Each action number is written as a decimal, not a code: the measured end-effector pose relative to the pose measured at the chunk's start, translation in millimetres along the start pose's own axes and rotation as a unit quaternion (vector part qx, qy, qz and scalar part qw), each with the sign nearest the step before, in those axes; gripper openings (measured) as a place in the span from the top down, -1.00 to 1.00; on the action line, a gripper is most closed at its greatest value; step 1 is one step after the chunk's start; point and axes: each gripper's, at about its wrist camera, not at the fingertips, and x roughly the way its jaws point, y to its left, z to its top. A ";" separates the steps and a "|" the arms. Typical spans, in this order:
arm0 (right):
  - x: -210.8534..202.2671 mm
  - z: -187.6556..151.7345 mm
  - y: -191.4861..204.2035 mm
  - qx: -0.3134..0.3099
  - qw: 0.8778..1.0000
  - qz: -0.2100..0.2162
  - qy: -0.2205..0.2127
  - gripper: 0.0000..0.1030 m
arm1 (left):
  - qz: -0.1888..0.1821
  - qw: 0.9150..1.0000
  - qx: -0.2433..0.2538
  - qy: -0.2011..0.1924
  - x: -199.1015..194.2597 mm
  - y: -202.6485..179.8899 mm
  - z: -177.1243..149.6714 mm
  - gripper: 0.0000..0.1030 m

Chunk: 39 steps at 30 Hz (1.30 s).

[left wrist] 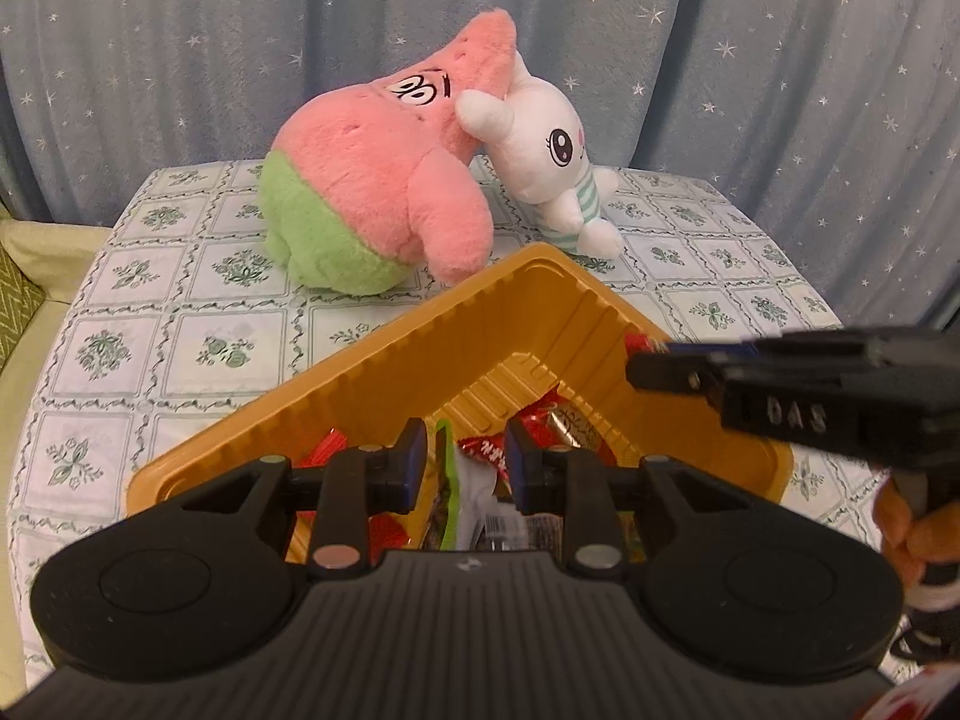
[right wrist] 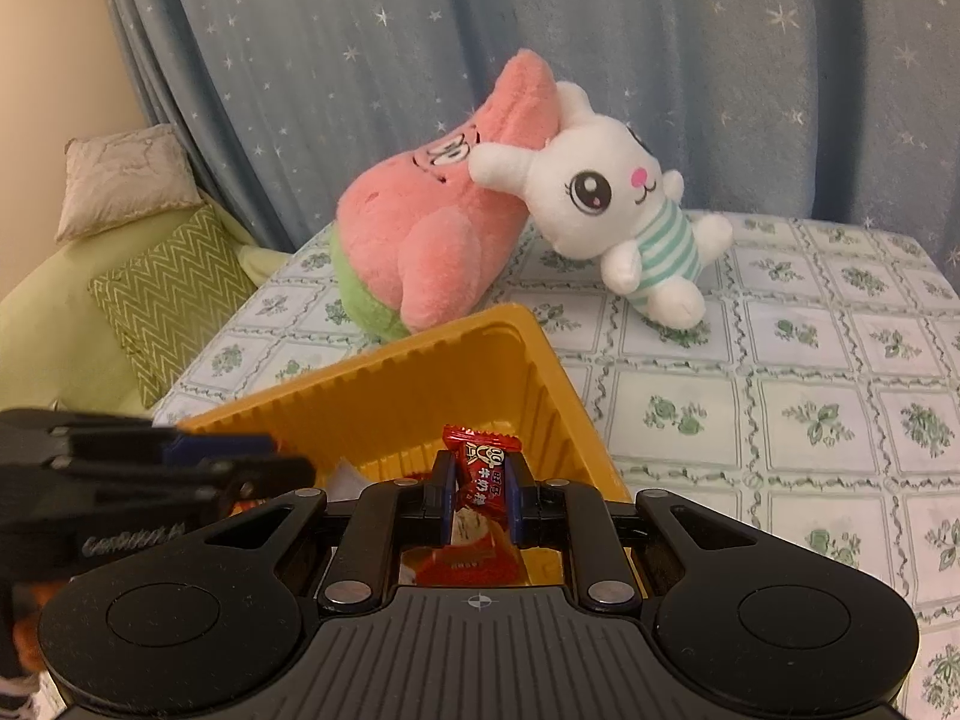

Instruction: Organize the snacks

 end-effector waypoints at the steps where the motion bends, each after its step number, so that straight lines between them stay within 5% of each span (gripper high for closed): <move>1: 0.6 2.4 0.7 0.002 1.000 -0.001 -0.005 0.67 | 0.000 1.000 -0.001 0.000 -2.7 0.6 -1.5 0.41; 11: -7.0 16.8 -2.3 0.058 0.998 0.022 -0.033 0.60 | 0.000 1.000 -0.002 -0.001 -32.2 6.1 -19.3 0.18; 16: -26.7 0.2 7.9 0.056 0.998 0.013 -0.030 -0.19 | -0.006 1.000 0.002 -0.003 -50.7 6.7 -26.6 0.11; 25: -76.3 -44.9 31.7 0.058 0.998 -0.024 -0.010 -0.57 | -0.019 1.000 0.020 -0.006 -88.9 -2.6 -46.7 0.08; 39: -172.9 -116.2 54.6 0.040 0.996 -0.073 0.031 -0.71 | -0.018 1.000 -0.014 0.007 -168.0 -48.3 -107.8 -0.08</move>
